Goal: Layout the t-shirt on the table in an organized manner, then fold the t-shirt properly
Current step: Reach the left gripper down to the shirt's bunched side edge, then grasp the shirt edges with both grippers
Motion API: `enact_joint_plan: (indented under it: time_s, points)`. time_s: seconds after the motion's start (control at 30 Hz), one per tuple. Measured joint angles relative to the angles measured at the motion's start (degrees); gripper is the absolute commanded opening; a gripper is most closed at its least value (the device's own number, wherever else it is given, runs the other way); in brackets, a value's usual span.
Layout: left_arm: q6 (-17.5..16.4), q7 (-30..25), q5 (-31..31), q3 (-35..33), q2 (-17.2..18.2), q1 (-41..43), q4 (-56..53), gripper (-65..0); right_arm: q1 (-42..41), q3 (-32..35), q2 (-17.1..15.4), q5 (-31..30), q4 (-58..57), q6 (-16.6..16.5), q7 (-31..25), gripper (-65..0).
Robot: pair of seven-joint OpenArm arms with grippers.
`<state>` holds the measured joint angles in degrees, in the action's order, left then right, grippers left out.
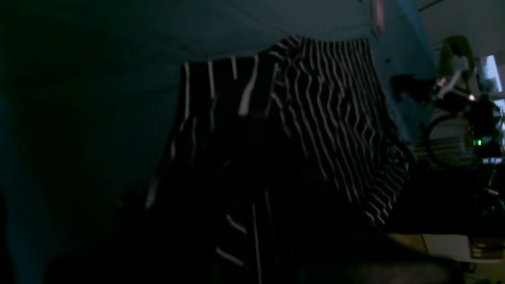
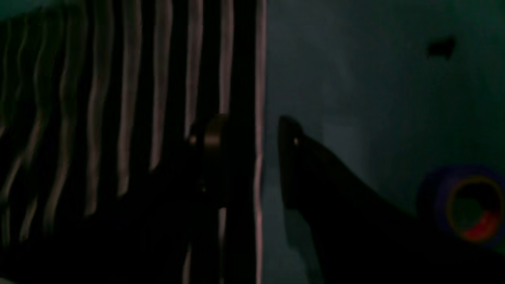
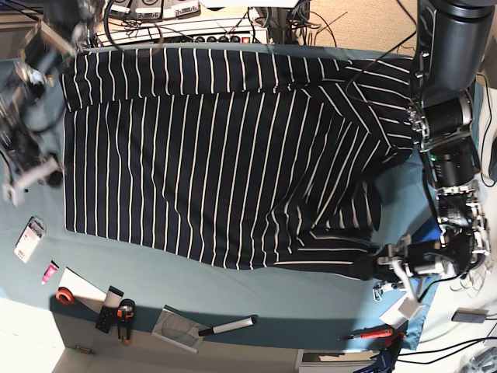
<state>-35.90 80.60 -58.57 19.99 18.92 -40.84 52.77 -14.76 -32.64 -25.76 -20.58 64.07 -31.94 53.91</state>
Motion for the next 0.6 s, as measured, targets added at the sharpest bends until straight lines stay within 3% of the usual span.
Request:
enact_joint_plan:
  time_s: [0.27,0.5,0.6]
  points:
    - [0.0,-0.02,-0.02,-0.42,0.37,0.0,0.0,-65.0,-12.76,0.57,-0.37,10.08,-10.67,5.99,-4.63,-45.5]
    - [0.0,0.0,0.0,-0.42,0.44,0.0,0.0,-65.0,-15.08,0.57,-0.57,10.91,-11.19,6.03,-1.92,-45.3]
    - [-0.02,0.0,0.0,-0.42,0.44,0.0,0.0,-65.0,-15.06,0.57,-0.59,11.02,-11.19,6.01,1.73,-35.9]
